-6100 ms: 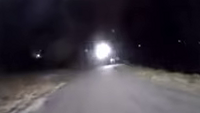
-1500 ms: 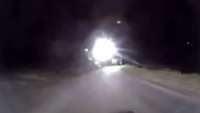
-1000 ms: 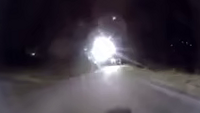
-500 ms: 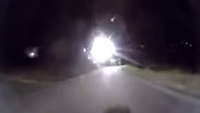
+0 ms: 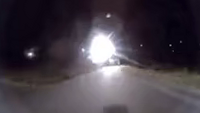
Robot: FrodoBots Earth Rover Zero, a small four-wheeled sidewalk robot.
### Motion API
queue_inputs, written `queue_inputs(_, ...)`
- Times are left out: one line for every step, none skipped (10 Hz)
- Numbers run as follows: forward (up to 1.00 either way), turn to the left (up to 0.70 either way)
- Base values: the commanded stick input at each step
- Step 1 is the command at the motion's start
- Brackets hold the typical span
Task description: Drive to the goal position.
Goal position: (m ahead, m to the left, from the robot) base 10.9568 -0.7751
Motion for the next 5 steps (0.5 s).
queue_inputs(1.0,0.02)
queue_inputs(1.0,0.02)
queue_inputs(1.0,0.0)
queue_inputs(1.0,0.0)
queue_inputs(1.0,0.0)
